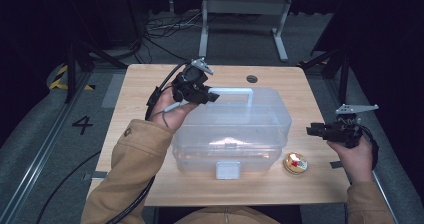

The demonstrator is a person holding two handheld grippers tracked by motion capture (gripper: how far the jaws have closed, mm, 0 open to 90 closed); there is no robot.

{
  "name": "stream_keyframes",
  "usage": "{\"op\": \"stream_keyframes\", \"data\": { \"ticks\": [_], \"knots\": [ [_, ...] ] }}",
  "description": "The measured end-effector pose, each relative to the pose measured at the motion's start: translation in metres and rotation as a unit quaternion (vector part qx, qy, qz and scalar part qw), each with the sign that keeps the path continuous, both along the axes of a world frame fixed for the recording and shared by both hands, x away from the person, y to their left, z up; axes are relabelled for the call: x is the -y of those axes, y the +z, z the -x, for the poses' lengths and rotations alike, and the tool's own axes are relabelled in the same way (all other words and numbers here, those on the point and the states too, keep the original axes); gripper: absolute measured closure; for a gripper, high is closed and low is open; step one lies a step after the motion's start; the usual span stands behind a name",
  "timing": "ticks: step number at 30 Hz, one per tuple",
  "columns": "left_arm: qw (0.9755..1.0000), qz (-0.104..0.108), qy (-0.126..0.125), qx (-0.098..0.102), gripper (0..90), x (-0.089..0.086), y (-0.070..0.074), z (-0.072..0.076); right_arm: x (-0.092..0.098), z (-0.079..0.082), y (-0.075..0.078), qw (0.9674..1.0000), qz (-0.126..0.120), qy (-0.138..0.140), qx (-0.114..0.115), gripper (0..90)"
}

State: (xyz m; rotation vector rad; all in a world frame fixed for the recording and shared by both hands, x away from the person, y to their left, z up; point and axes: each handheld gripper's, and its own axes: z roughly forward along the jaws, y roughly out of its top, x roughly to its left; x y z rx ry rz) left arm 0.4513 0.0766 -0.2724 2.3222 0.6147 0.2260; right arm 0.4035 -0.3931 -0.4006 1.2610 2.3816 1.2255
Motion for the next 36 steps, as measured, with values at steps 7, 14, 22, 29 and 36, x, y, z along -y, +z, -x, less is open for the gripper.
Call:
{"op": "stream_keyframes", "data": {
  "ticks": [7, 14, 22, 29, 36],
  "knots": [
    [0.9999, -0.002, 0.004, -0.01, 71.8, 0.001, 0.007, -0.012, 0.001, 0.0, 0.002, 0.9999, -0.009, 0.004, 0.005, 62.0],
    [0.9997, -0.004, 0.001, -0.024, 71.5, 0.001, 0.011, -0.022, -0.006, 0.003, 0.005, 0.9999, -0.001, 0.006, 0.011, 66.3],
    [0.9994, -0.003, 0.002, -0.035, 71.4, 0.002, 0.013, -0.028, -0.019, 0.014, 0.013, 0.9978, 0.024, 0.039, 0.049, 88.2],
    [0.9993, -0.002, 0.002, -0.037, 71.4, 0.001, 0.013, -0.028, -0.034, 0.024, 0.027, 0.9937, 0.002, 0.096, 0.058, 89.3],
    [0.9993, -0.001, 0.001, -0.038, 71.4, 0.001, 0.012, -0.028, -0.06, 0.036, 0.038, 0.9841, -0.004, 0.162, 0.071, 89.3]
  ]
}}
